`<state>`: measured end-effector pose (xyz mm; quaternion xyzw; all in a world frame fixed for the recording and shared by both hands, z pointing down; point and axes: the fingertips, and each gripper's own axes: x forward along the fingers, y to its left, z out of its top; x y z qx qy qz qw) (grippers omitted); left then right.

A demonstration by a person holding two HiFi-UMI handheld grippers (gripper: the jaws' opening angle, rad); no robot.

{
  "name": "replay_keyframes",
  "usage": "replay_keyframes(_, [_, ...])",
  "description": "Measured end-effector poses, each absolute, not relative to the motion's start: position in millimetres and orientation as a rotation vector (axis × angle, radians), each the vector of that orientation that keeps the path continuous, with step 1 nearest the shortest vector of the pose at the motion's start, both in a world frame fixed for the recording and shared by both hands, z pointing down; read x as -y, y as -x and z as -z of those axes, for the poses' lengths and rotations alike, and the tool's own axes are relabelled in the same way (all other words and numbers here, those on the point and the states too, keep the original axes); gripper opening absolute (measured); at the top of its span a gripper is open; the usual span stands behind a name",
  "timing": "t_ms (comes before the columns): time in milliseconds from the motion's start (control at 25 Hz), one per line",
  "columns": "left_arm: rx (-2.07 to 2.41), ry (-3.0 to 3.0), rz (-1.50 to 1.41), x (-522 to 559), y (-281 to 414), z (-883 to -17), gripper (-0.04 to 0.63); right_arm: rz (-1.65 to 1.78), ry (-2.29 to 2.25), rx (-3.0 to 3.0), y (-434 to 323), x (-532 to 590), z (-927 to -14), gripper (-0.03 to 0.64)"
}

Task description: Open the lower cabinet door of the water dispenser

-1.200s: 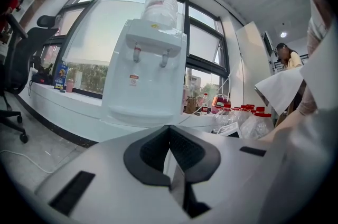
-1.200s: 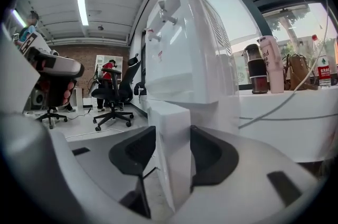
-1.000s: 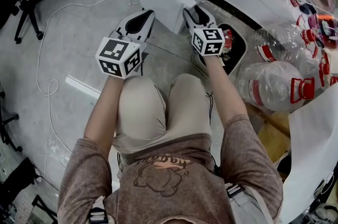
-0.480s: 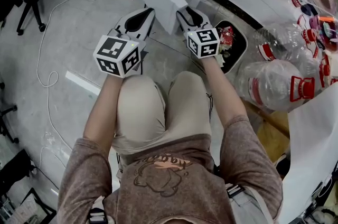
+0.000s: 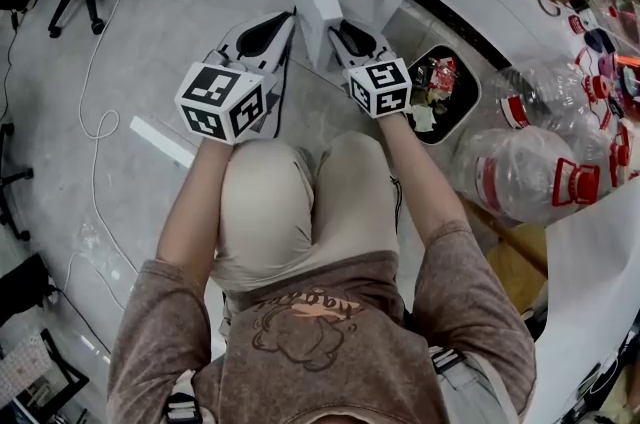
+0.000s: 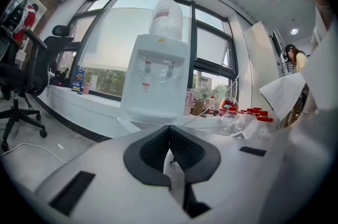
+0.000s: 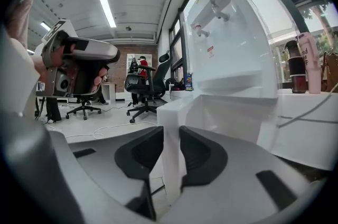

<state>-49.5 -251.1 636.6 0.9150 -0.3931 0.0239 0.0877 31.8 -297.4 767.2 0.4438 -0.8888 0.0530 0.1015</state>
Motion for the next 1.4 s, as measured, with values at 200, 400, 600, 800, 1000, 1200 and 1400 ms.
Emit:
replay_keyframes(200, [1.234, -2.691, -0.060, 246, 71, -634, 0.014, -0.171, -1.243, 2.669, -7, 293, -768, 0.086])
replay_keyframes(400, [1.285, -2.658, -0.031, 242, 91, -628, 0.012, -0.167, -1.162, 2.703, 20, 292, -768, 0.069])
replay_keyframes(600, [1.332, -2.649, -0.025, 238, 106, -623, 0.014, -0.162, -1.111, 2.728, 40, 295, -768, 0.044])
replay_keyframes(800, [1.390, -2.625, -0.036, 239, 122, -623, 0.012, -0.154, -1.039, 2.758, 66, 297, -769, 0.044])
replay_keyframes(1000, [1.448, -2.588, -0.030, 244, 139, -622, 0.012, -0.153, -0.980, 2.779, 94, 302, -768, 0.041])
replay_keyframes(1200, [1.487, -2.559, -0.018, 245, 153, -624, 0.012, -0.156, -0.947, 2.803, 115, 308, -768, 0.038])
replay_keyframes(1400, [1.518, -2.535, 0.003, 248, 162, -623, 0.012, -0.150, -0.919, 2.816, 132, 313, -767, 0.038])
